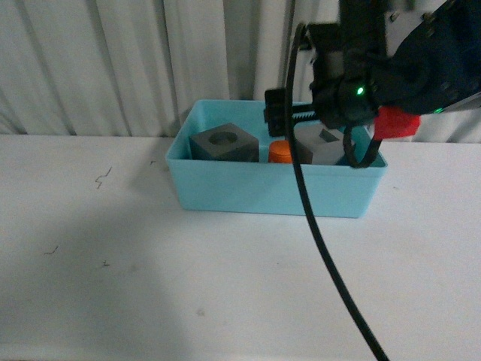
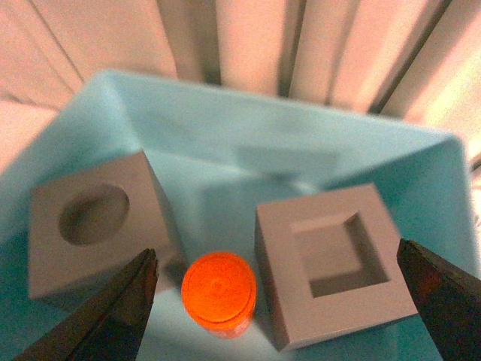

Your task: Place gray and orange parts in blue box

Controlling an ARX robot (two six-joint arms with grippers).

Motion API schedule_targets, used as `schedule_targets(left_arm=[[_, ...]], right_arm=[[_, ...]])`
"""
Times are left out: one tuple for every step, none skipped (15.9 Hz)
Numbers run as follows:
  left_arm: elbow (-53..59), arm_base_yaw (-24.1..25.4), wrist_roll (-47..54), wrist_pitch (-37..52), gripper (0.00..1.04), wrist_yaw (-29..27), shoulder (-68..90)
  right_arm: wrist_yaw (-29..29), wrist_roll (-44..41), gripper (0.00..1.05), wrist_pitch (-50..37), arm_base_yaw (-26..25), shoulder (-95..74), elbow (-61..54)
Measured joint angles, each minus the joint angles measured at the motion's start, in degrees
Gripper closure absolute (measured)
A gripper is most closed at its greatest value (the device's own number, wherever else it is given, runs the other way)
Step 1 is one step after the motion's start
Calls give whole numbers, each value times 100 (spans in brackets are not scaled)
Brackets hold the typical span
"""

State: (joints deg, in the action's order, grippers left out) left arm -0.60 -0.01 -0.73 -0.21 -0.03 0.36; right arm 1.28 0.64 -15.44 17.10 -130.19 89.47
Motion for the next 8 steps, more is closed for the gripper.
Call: schedule_targets(left_arm=[[0,0,0,-2,7,0,0],[0,0,0,0,7,0,0],[0,0,0,0,7,0,0],[0,0,0,0,7,0,0],[0,0,0,0,7,0,0],[0,0,0,0,7,0,0],[0,0,0,-2,7,2,0],[0,0,0,0,7,2,0]], right_arm=[[-50,-2,6,-319,-74,535,-417],[-79,-2,6,-533,-157,1108,-861],[-136,68,6,-710,-269,1871,-1502],[-146,264,6,-723,-428,2691,-2262],[-2,693,6,-719,-616,3506,-3139],[378,1464,6,-323,-710,4360,-4022],[409,2232,6,330,-610,5298,-4942],[365,2900,6,699,-345,6046,-5705]])
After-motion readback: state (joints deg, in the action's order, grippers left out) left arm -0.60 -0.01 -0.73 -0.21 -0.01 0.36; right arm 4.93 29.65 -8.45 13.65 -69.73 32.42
